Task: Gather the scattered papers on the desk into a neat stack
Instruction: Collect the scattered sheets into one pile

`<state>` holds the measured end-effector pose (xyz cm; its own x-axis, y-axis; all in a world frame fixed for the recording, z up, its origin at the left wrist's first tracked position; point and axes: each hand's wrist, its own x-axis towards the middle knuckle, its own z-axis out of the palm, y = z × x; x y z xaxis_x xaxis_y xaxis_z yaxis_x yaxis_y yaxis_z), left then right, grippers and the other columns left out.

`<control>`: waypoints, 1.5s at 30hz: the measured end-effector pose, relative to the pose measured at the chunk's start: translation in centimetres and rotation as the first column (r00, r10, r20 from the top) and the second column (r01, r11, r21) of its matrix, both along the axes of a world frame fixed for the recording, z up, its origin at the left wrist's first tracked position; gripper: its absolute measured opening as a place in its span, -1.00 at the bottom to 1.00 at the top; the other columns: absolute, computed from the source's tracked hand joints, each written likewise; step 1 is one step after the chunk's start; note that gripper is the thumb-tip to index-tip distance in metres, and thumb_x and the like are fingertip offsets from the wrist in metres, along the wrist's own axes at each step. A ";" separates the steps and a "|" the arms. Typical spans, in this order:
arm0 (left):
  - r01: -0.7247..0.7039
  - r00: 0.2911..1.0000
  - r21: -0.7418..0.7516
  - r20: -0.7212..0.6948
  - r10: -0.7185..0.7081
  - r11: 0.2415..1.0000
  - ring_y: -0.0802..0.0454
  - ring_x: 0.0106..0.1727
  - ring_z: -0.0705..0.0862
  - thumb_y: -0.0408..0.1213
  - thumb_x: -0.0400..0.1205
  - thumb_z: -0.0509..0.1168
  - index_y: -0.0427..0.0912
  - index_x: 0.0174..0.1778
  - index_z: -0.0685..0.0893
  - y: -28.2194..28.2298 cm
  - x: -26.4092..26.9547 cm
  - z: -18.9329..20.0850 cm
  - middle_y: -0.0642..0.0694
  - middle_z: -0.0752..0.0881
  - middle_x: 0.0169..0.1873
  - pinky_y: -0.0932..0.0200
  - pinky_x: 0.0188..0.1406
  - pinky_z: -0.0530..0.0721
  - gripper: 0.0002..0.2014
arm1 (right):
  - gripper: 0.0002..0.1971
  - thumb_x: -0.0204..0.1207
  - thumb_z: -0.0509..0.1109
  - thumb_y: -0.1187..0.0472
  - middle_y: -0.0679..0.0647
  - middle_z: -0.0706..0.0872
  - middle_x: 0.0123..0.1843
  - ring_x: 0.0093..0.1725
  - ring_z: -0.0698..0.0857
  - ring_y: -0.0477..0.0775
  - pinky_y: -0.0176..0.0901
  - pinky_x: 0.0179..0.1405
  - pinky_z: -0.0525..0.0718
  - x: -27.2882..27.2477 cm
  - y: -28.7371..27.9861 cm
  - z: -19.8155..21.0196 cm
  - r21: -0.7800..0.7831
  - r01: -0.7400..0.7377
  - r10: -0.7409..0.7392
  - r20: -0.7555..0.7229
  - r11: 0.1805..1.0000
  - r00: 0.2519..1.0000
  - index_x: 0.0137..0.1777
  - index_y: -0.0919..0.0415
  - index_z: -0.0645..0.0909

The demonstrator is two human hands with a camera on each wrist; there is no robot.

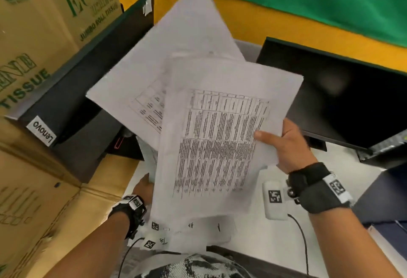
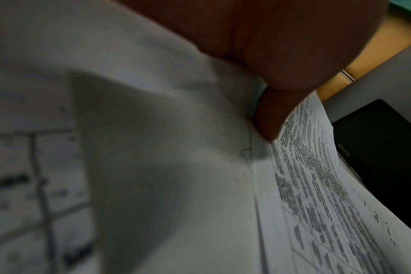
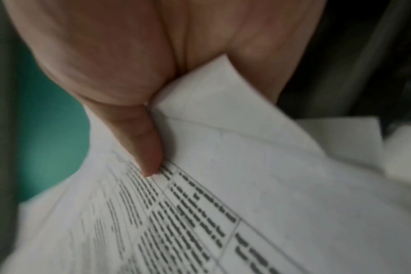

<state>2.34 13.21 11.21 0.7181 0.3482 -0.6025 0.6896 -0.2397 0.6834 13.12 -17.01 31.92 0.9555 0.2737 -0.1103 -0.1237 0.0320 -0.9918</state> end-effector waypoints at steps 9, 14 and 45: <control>0.005 1.000 0.021 -0.009 -0.005 1.000 -0.23 0.32 0.62 -0.31 0.61 0.38 -0.20 0.42 0.54 0.5 0.4 -1.2 -0.12 0.68 0.24 0.09 0.23 0.51 -0.57 | -0.39 0.45 0.54 0.14 0.18 0.60 0.43 0.33 0.63 0.21 0.12 0.41 0.57 -3.0 -1.9 -17.0 -0.606 -0.133 -0.149 -0.392 0.784 0.908 0.48 0.22 0.46; -0.057 0.998 -0.097 -0.017 0.055 0.994 -0.18 0.27 0.65 -0.14 0.47 0.45 -0.07 0.37 0.61 1.4 0.3 -2.4 -0.12 0.71 0.29 -0.01 0.32 0.54 -0.49 | -0.61 0.56 0.43 0.24 0.02 0.58 0.14 0.22 0.65 0.23 -0.16 0.16 0.56 -4.7 -1.5 -16.4 -0.656 -0.241 -0.081 -0.420 0.716 0.904 0.37 0.28 0.54; -0.040 0.998 -0.090 0.041 0.044 0.995 -0.16 0.22 0.66 -0.16 0.61 0.34 -0.08 0.40 0.58 1.4 0.1 -4.3 -0.11 0.70 0.29 -0.01 0.30 0.56 -0.58 | -0.15 0.49 0.39 -0.05 0.28 0.36 0.48 0.39 0.52 0.25 -0.01 0.30 0.62 -5.3 4.6 -20.4 -0.868 -0.313 -0.123 -0.384 0.385 0.915 0.61 0.27 0.01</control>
<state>2.46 14.61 6.92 0.7299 0.3254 -0.6011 0.6671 -0.1479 0.7301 7.78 -12.43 11.55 0.7608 -0.1127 -0.6391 -0.3754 -0.8798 -0.2917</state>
